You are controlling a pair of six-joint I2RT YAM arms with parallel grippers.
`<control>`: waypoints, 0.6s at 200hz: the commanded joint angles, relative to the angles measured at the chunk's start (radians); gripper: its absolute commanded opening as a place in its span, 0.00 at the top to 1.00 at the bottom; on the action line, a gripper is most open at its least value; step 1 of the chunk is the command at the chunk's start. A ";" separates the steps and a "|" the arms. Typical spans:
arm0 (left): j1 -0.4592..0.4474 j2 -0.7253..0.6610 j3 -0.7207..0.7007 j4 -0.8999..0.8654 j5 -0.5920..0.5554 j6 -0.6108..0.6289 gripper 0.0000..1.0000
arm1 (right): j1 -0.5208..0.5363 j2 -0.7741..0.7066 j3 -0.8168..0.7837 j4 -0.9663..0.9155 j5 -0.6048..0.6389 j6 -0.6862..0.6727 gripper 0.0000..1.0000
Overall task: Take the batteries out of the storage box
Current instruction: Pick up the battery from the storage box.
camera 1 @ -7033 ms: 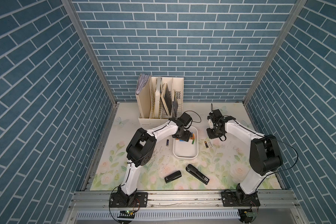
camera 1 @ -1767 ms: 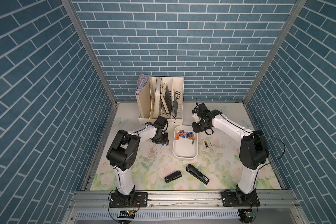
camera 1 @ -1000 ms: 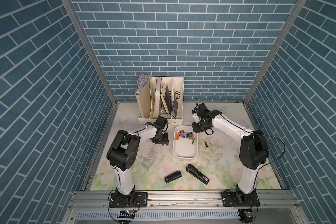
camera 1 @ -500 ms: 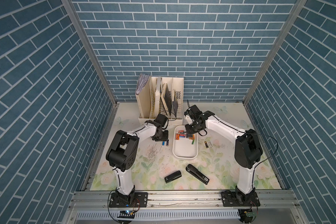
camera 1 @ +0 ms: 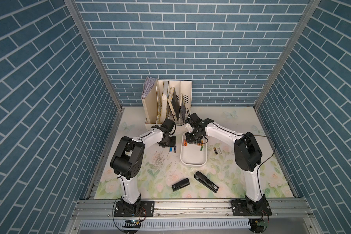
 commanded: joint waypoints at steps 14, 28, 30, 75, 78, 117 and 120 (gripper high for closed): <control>-0.002 -0.028 0.009 -0.022 -0.003 0.000 0.59 | 0.011 0.043 0.045 -0.044 0.055 -0.013 0.68; -0.002 -0.030 0.008 -0.021 -0.003 -0.001 0.59 | 0.012 0.057 0.052 -0.047 0.056 -0.030 0.67; -0.002 -0.029 0.008 -0.021 -0.003 0.000 0.59 | 0.011 0.059 0.054 -0.050 0.056 -0.034 0.67; -0.002 -0.033 -0.001 -0.020 -0.003 0.000 0.59 | 0.012 0.074 0.059 -0.054 0.056 -0.053 0.66; -0.002 -0.035 -0.002 -0.019 -0.003 -0.001 0.59 | 0.012 0.074 0.059 -0.054 0.056 -0.054 0.66; -0.001 -0.037 -0.006 -0.015 -0.002 -0.003 0.59 | 0.013 0.113 0.053 -0.050 0.073 -0.071 0.66; -0.002 -0.037 -0.006 -0.015 -0.002 -0.002 0.59 | 0.013 0.112 0.052 -0.050 0.080 -0.072 0.66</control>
